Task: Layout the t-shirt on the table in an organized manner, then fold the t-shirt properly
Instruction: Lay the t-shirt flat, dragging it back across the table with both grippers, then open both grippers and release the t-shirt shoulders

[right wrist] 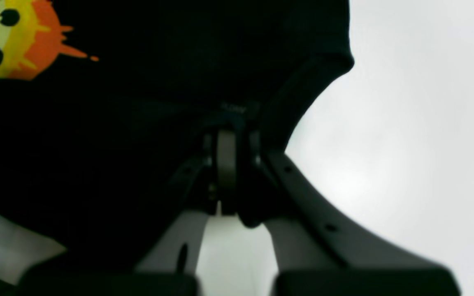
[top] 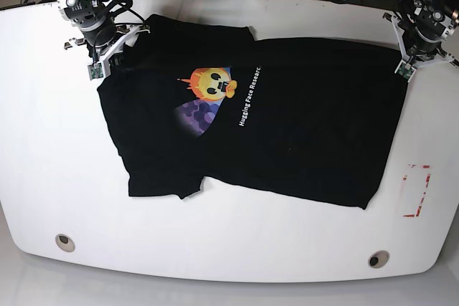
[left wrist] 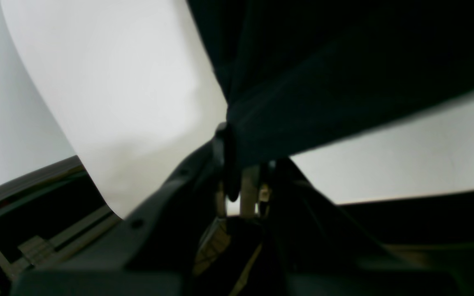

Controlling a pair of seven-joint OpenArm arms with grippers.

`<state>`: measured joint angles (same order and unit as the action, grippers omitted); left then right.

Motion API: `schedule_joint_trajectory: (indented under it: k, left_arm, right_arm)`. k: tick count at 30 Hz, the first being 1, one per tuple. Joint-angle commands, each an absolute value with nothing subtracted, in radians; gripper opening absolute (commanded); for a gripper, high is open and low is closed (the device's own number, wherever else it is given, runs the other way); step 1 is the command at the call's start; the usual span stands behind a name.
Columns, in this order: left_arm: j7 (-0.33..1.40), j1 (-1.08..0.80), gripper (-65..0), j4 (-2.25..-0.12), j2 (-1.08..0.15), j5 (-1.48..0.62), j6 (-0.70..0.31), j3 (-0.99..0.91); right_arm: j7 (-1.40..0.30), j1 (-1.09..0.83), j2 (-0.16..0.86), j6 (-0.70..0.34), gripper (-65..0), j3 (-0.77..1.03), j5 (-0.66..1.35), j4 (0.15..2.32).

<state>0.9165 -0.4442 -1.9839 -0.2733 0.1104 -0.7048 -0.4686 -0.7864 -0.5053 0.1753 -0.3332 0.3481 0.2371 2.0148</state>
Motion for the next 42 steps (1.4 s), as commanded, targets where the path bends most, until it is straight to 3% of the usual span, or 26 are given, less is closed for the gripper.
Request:
schedule_joint_trajectory:
  k: [1, 24, 26, 31, 36, 42]
  left_arm:
    - [0.906, -0.438, -65.0, -2.000, -0.289, 0.114, -0.698, -0.476]
    - [0.906, -0.397, -65.0, -1.998, -0.288, 0.114, -0.698, -0.476]
    - [0.906, -0.397, -65.0, -1.998, -0.288, 0.114, -0.698, -0.476]
    - [0.906, -0.401, -60.0, -1.998, -0.288, 0.116, -0.698, -0.476]
    - [0.906, -0.430, -50.0, -1.998, -0.291, 0.116, -0.698, -0.476]
    - [0.906, -0.473, -36.5, -1.998, -0.292, 0.116, -0.698, -0.475]
  right_arm:
    - [-0.771, -0.530, 0.185, -0.328, -65.0, 0.357, 0.240, 2.032]
    - [-0.803, -0.628, 0.165, -0.321, -63.9, 0.340, 0.232, 2.031]
    - [-0.825, -0.628, 0.165, -0.321, -60.4, 0.340, 0.232, 2.031]
    - [-0.854, -0.633, 0.165, -0.321, -44.1, 0.341, 0.240, 2.032]
    - [-0.851, -0.642, 0.163, -0.321, -29.6, 0.344, 0.240, 2.032]
    - [-0.849, -0.661, 0.163, -0.321, -20.9, 0.346, 0.242, 2.034]
